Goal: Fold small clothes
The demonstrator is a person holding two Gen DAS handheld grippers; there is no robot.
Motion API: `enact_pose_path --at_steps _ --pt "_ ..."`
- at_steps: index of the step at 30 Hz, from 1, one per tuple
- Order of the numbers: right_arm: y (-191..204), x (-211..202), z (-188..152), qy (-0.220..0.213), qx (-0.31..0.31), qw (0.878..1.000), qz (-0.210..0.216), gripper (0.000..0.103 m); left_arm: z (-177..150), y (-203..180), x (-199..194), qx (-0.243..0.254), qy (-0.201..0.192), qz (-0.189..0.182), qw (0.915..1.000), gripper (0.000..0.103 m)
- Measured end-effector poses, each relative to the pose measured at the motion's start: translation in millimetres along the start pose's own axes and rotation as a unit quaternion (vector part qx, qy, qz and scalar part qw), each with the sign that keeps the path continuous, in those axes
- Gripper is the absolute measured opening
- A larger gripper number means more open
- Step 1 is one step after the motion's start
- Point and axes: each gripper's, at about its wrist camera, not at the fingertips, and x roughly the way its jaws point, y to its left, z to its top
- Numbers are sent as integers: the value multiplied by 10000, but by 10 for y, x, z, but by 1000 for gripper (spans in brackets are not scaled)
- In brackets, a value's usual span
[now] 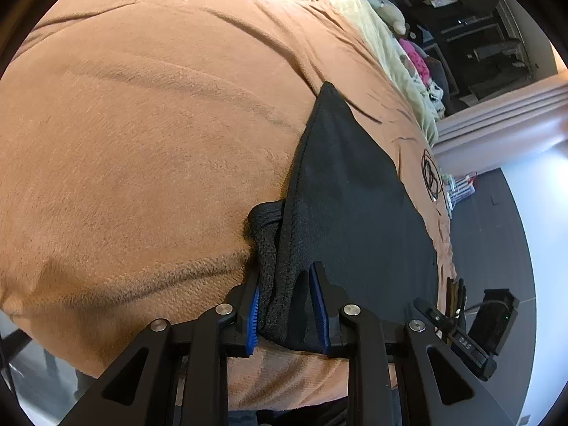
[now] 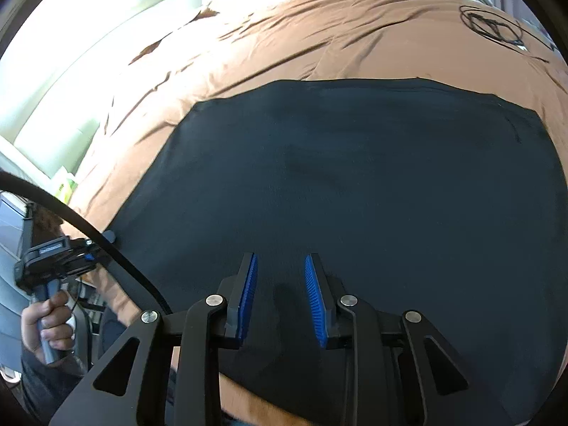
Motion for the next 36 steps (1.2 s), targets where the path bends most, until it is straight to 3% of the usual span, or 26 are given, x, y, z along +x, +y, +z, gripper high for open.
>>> enact_pose_path --at_steps 16,27,36 --pt "-53 534 743 264 121 9977 -618 15 -48 78 -20 -552 -156 199 9982 20" --pt "-116 839 1266 272 242 9957 -848 8 -81 76 -38 -677 -147 336 9970 12" --pt "-125 1023 1484 248 321 9935 -1061 3 -66 118 -42 -652 -128 281 9974 7"
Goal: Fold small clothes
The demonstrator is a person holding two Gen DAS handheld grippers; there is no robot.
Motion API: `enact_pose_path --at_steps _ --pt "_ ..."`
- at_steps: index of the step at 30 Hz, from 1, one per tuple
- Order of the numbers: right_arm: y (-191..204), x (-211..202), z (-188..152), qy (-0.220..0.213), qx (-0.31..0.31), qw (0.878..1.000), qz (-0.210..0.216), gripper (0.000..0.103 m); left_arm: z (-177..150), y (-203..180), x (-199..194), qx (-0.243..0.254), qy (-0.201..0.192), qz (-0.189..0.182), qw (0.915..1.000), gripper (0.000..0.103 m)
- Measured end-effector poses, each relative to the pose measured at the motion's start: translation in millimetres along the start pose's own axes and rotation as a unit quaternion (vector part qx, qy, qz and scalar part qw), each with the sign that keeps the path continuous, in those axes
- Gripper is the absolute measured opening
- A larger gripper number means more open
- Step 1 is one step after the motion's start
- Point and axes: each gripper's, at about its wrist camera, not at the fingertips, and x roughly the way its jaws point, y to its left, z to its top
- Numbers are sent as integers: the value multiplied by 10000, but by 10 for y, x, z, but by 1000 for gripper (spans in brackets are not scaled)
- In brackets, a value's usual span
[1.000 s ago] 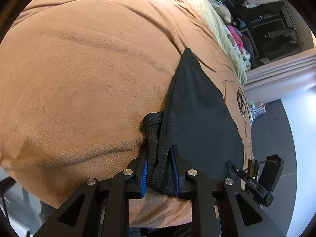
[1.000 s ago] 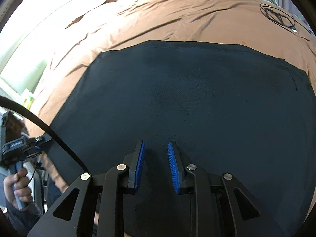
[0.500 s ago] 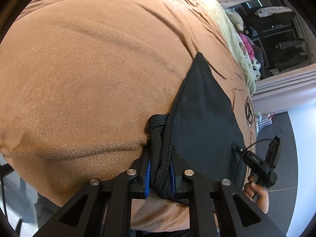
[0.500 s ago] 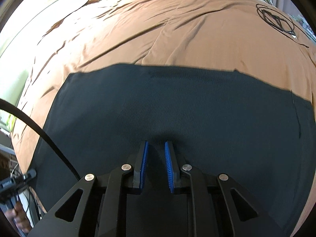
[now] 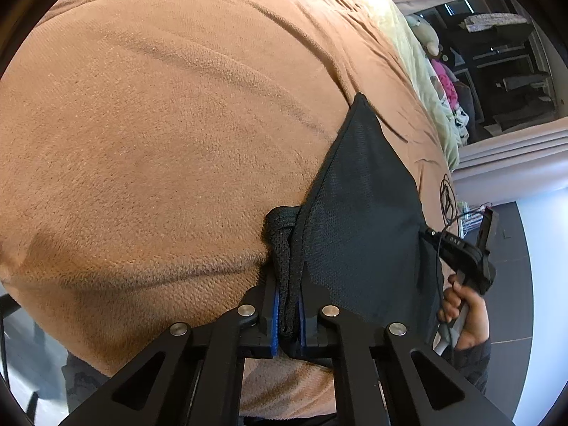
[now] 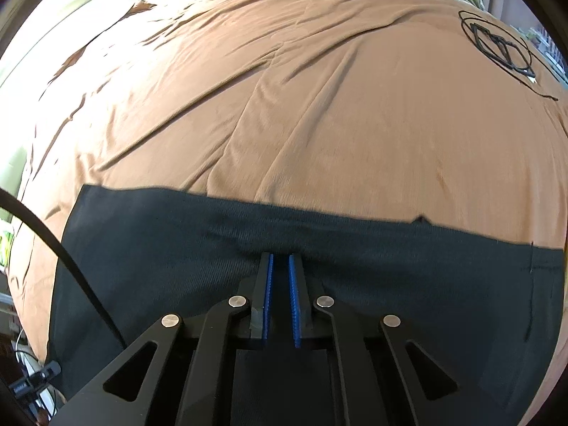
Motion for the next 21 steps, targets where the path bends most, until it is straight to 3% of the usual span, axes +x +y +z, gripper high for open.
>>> enact_pose_path --at_steps 7,21 --pt "-2 -260 11 -68 30 9998 161 3 -2 -94 -101 109 0 -215 9997 7" --pt "200 -426 -908 368 15 9970 678 6 100 -542 -250 603 -142 -618 9962 6"
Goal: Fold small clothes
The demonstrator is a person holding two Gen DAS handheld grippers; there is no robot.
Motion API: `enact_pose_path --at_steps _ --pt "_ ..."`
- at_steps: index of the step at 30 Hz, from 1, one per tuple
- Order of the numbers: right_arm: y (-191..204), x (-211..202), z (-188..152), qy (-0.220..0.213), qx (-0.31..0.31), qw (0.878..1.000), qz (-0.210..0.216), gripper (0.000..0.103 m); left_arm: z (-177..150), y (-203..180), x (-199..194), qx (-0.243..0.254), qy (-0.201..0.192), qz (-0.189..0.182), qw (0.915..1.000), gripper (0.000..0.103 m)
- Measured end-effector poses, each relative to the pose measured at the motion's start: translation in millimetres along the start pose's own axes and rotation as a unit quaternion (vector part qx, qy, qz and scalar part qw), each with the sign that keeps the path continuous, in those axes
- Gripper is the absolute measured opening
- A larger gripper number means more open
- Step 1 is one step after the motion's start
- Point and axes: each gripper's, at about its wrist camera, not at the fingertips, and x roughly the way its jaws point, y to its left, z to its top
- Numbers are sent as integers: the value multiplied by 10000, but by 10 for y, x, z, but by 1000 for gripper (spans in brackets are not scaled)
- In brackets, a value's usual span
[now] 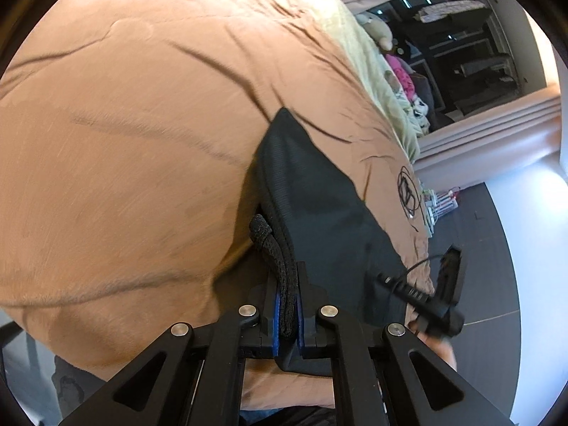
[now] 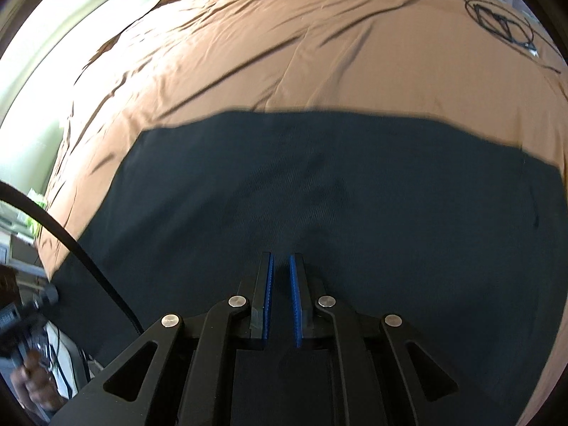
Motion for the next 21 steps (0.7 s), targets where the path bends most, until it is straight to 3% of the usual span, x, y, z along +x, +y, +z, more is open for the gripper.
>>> enact_pose_path --at_steps 21 --pt "235 -311 -1110 -7 -130 9987 491 6 109 -490 -127 547 -128 -310 9979 6"
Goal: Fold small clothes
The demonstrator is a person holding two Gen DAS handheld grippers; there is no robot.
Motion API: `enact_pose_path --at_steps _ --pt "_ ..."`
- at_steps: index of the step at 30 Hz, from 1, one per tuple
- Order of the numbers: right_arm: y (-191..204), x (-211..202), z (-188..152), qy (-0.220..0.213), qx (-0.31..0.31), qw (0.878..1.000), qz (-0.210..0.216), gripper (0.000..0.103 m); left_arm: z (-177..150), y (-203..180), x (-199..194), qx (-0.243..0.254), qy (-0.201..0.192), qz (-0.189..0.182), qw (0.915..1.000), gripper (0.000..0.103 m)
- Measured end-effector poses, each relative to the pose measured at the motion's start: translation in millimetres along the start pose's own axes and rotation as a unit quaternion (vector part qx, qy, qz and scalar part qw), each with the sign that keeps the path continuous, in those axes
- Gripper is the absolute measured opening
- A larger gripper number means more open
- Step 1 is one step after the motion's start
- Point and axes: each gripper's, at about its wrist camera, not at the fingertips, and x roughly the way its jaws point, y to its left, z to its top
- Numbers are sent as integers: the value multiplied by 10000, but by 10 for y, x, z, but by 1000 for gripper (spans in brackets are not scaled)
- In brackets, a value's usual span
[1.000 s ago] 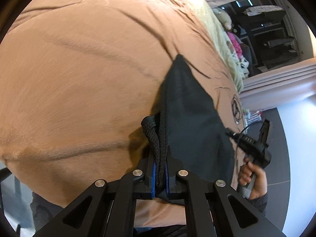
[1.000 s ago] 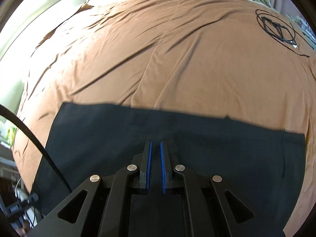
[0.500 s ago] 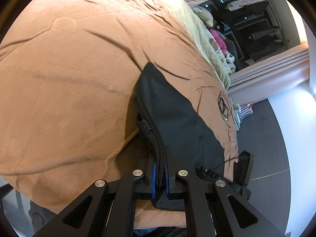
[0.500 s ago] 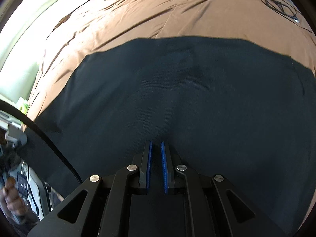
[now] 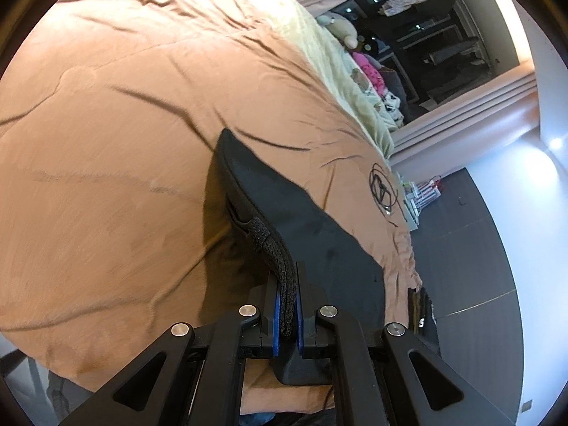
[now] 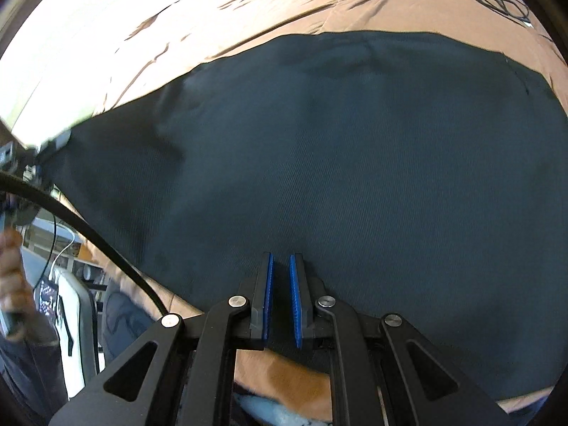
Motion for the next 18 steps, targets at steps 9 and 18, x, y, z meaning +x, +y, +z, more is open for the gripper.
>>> enact_pose_path --at_steps 9,18 --pt "-56 -133 -282 -38 101 9998 192 6 96 -504 54 415 -15 -150 9990 6" --pt "-270 -659 -361 -618 112 9980 70 7 91 -1157 250 899 114 -388 9951 6"
